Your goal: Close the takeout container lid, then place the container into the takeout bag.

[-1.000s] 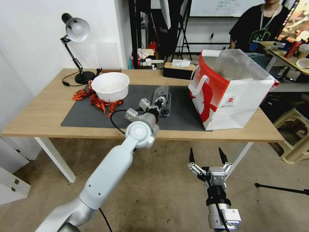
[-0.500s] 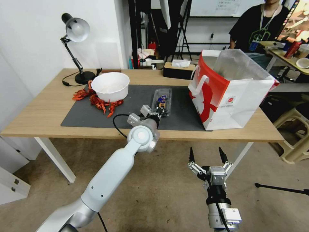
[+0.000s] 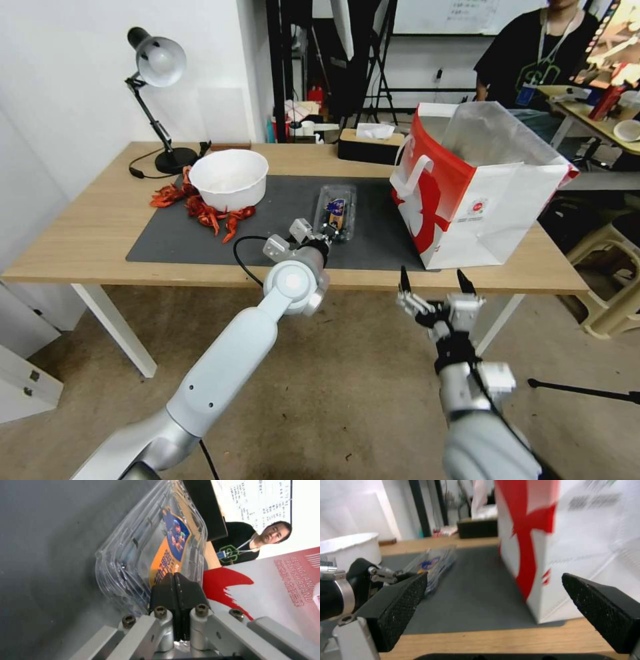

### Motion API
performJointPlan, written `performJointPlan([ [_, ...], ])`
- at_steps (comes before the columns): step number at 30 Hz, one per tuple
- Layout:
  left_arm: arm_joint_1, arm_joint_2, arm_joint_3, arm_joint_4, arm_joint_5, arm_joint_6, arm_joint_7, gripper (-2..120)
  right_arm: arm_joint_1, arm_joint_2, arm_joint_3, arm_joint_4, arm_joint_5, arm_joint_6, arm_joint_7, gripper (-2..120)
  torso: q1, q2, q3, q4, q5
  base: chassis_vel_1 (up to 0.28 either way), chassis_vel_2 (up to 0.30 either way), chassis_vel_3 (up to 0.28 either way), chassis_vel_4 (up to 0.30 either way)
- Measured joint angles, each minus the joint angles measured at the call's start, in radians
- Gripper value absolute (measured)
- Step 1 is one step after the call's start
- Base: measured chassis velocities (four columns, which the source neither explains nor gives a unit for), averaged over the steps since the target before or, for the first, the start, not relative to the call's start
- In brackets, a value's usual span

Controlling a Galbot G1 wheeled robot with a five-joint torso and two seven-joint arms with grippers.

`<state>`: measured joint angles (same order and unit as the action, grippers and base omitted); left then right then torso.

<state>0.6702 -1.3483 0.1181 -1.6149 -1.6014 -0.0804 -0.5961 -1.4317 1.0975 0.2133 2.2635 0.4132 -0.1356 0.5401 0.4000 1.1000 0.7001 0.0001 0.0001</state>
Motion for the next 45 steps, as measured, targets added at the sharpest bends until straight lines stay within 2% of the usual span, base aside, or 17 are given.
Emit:
performJointPlan([
  [1, -0.004, 0.000, 0.004, 0.003, 0.000, 0.000, -0.001, 0, 0.043, -0.018, -0.002, -0.010, 0.084, -0.034, 0.008, 100, 0.000, 0.000, 0.000, 0.0000, -0.0001, 0.000, 0.000, 0.000, 0.000],
  [3, -0.006, 0.000, 0.007, 0.005, 0.000, 0.000, -0.001, 0, 0.062, -0.026, -0.003, -0.016, 0.123, -0.046, 0.011, 100, 0.000, 0.000, 0.000, 0.0001, 0.0000, 0.000, 0.000, 0.000, 0.000],
  [5, -0.016, 0.000, 0.015, 0.012, 0.001, 0.000, -0.001, 0, 0.132, -0.054, -0.012, -0.040, 0.256, -0.080, 0.018, 100, 0.000, 0.000, 0.000, -0.0004, -0.0001, 0.000, 0.000, 0.000, 0.000],
  [7, -0.018, 0.000, 0.016, 0.014, 0.001, 0.000, -0.001, 0, 0.153, -0.059, -0.015, -0.049, 0.287, -0.085, 0.020, 100, 0.000, 0.000, 0.000, -0.0003, -0.0001, 0.000, 0.000, 0.000, 0.000],
  [9, -0.023, 0.001, 0.019, 0.015, 0.003, 0.000, -0.001, 0, 0.242, -0.068, -0.032, -0.085, 0.412, -0.103, 0.032, 100, 0.000, 0.000, 0.000, -0.0001, -0.0001, 0.000, 0.000, 0.000, 0.000],
  [15, -0.025, 0.003, 0.020, 0.016, 0.008, 0.000, 0.000, 0, 0.363, -0.069, -0.064, -0.140, 0.550, -0.120, 0.058, 100, 0.000, 0.000, 0.000, -0.0001, -0.0002, 0.000, 0.000, 0.000, 0.000],
  [17, -0.026, 0.006, 0.021, 0.016, 0.009, 0.000, 0.000, 0, 0.460, -0.061, -0.107, -0.206, 0.648, -0.133, 0.082, 100, 0.000, 0.000, 0.000, 0.0000, -0.0002, 0.000, 0.000, 0.000, 0.000],
  [29, -0.024, 0.007, 0.024, 0.017, 0.013, -0.001, 0.001, 0, 0.713, 0.006, -0.212, -0.430, 0.753, -0.136, 0.117, 100, 0.000, 0.000, 0.000, -0.0002, -0.0003, 0.000, 0.000, 0.000, 0.000],
  [41, -0.018, 0.008, 0.029, 0.022, 0.029, -0.002, 0.005, 0, 0.817, 0.062, -0.282, -0.597, 0.789, -0.136, 0.109, 100, 0.000, 0.000, 0.000, -0.0001, -0.0002, 0.000, 0.000, 0.000, 0.000],
  [43, -0.017, 0.009, 0.030, 0.022, 0.030, -0.002, 0.005, 0, 0.822, 0.069, -0.285, -0.607, 0.790, -0.137, 0.107, 99, 0.000, 0.000, 0.000, -0.0002, -0.0002, 0.000, 0.000, 0.000, 0.000],
  [45, -0.018, 0.010, 0.030, 0.022, 0.031, -0.002, 0.006, 0, 0.832, 0.086, -0.294, -0.629, 0.791, -0.140, 0.103, 91, 0.000, 0.000, 0.000, -0.0002, -0.0002, 0.000, 0.000, 0.000, 0.000],
])
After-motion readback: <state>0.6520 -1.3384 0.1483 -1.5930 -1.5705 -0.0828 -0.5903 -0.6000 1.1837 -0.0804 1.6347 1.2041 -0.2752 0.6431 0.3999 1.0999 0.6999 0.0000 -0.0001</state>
